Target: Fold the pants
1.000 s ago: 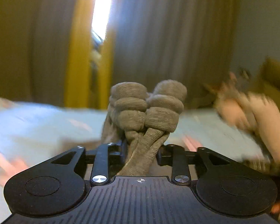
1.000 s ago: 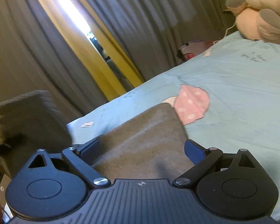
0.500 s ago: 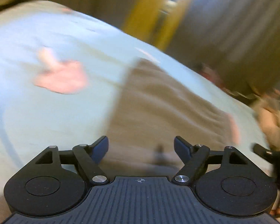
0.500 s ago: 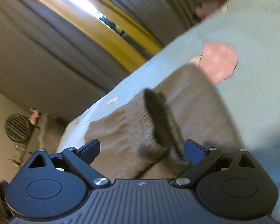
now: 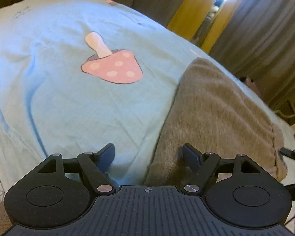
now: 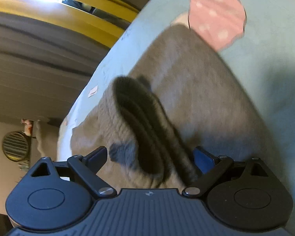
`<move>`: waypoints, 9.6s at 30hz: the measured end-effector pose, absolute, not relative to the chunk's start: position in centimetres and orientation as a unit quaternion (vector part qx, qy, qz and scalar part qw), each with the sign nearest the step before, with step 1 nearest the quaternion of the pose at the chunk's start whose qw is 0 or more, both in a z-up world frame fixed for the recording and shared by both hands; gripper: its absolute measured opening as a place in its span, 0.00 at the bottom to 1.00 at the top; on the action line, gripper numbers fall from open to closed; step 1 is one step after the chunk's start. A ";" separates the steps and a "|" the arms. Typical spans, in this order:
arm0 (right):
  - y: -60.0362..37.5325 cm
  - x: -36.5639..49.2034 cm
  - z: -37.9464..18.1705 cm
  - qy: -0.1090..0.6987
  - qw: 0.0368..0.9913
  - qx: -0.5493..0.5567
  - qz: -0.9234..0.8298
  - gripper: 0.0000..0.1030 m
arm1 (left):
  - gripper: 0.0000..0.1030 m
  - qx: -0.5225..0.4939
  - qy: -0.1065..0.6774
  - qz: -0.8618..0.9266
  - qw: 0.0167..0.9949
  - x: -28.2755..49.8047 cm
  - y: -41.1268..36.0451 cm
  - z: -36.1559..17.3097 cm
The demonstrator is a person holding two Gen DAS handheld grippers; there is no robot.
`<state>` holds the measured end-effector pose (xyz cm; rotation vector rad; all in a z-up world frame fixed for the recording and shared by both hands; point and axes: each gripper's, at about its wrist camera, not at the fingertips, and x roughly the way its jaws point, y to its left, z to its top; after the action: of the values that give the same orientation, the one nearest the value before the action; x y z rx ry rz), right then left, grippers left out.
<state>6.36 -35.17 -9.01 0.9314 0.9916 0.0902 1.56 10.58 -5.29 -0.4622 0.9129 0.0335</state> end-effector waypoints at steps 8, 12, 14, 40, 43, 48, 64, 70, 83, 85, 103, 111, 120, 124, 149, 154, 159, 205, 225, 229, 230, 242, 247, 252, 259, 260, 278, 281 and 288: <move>-33.0 8.5 -9.4 0.481 0.776 0.398 0.092 0.96 | 0.79 -0.239 0.445 0.018 0.863 1.9 10.7 -5.8; -33.3 8.5 -9.2 0.471 0.784 0.393 0.096 0.61 | 0.79 -0.245 0.445 0.019 0.861 1.8 10.8 -5.8; -34.1 8.4 -9.5 0.466 0.775 0.414 0.104 0.58 | 0.79 -0.248 0.447 0.019 0.859 1.9 10.8 -5.9; -27.3 8.0 1.9 0.331 0.857 0.355 0.174 0.35 | 0.79 -0.268 0.445 0.028 0.854 1.7 10.8 -6.0; -27.5 7.7 3.4 0.322 0.861 0.352 0.177 0.35 | 0.79 -0.269 0.442 0.026 0.855 1.5 11.0 -6.0; -28.9 6.8 4.4 0.316 0.865 0.352 0.167 0.35 | 0.79 -0.271 0.444 0.025 0.854 1.6 11.1 -6.1; -34.9 3.3 -0.7 0.370 0.884 0.287 0.003 0.80 | 0.80 -0.221 0.451 0.000 0.865 2.1 9.7 -5.8; -36.3 1.5 -5.0 0.401 0.864 0.304 -0.006 0.84 | 0.80 -0.167 0.448 -0.003 0.878 3.1 7.4 -5.1; -34.1 3.2 -7.7 0.448 0.874 0.189 -0.009 0.96 | 0.85 -0.093 0.474 0.000 0.876 5.7 4.4 -6.2; -34.3 3.4 -7.4 0.448 0.872 0.197 -0.008 0.96 | 0.80 -0.098 0.451 -0.005 0.887 5.1 4.5 -5.3; -34.7 3.3 -7.6 0.438 0.875 0.209 -0.008 0.96 | 0.93 -0.057 0.459 -0.022 0.886 5.2 1.7 -6.4; -35.0 3.2 -7.5 0.438 0.872 0.220 0.000 0.96 | 0.91 -0.060 0.453 -0.032 0.889 5.0 1.9 -6.1; -37.6 5.1 -9.7 0.454 0.841 0.290 0.058 0.97 | 0.89 -0.144 0.491 -0.176 0.841 9.4 3.8 -6.4; -38.1 5.8 -10.3 0.447 0.836 0.309 0.082 0.97 | 0.95 -0.171 0.514 -0.225 0.810 12.3 3.7 -7.9; -34.8 9.4 -10.4 0.429 0.850 0.274 0.135 0.70 | 0.61 -0.166 0.500 -0.229 0.819 15.5 0.3 -9.0; -35.0 8.8 -8.7 0.387 0.856 0.306 0.153 0.59 | 0.42 -0.162 0.463 -0.226 0.841 14.3 -0.9 -5.8; -37.0 8.3 -6.9 0.311 0.867 0.350 0.172 0.57 | 0.41 -0.175 0.417 -0.245 0.857 15.6 -1.8 -2.6; -35.0 3.2 -7.3 0.359 0.923 0.123 -0.065 0.96 | 0.90 -0.064 0.423 0.002 0.904 8.3 -0.5 -9.0; -33.4 0.8 -4.4 0.265 0.959 0.054 -0.082 0.96 | 0.91 -0.132 0.314 -0.085 0.936 5.2 0.9 -5.6; -33.1 2.8 -6.1 0.332 0.939 0.036 -0.083 0.96 | 0.94 -0.173 0.250 -0.083 0.949 4.4 2.2 -4.3; -33.3 3.1 -6.5 0.344 0.935 0.044 -0.076 0.96 | 0.94 -0.169 0.259 -0.074 0.948 4.9 2.2 -4.6; -34.0 3.7 -7.3 0.350 0.931 0.072 -0.069 0.96 | 0.98 -0.079 0.375 -0.079 0.920 8.6 -1.0 -8.9; -33.2 4.0 -7.4 0.353 0.932 0.040 -0.070 0.96 | 1.00 -0.100 0.408 -0.075 0.904 9.9 -0.3 -10.4; -32.8 3.9 -7.0 0.367 0.926 0.034 -0.080 0.96 | 1.00 -0.101 0.410 -0.066 0.904 9.1 -0.4 -10.0; -33.8 1.8 -5.8 0.386 0.912 0.084 -0.107 0.96 | 1.00 -0.103 0.433 -0.061 0.893 7.2 -0.1 -9.3; -33.9 1.5 -5.9 0.391 0.909 0.089 -0.116 0.96 | 1.00 -0.092 0.438 -0.059 0.892 7.2 -0.3 -9.4; -28.9 -1.5 -6.9 0.495 0.859 0.068 -0.110 0.96 | 1.00 0.046 0.511 -0.063 0.856 3.8 -4.6 -9.2; -27.4 -3.1 -6.1 0.481 0.867 0.067 -0.112 0.96 | 1.00 0.048 0.504 -0.043 0.861 2.6 -4.5 -7.7; -25.6 -3.7 -2.7 0.467 0.876 0.074 -0.097 0.96 | 1.00 0.068 0.455 -0.063 0.886 0.6 -4.7 -2.8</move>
<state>-3.72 -25.62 -2.73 0.1550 0.9754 -0.2016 0.61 -4.70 -2.78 0.1407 0.9454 -0.1321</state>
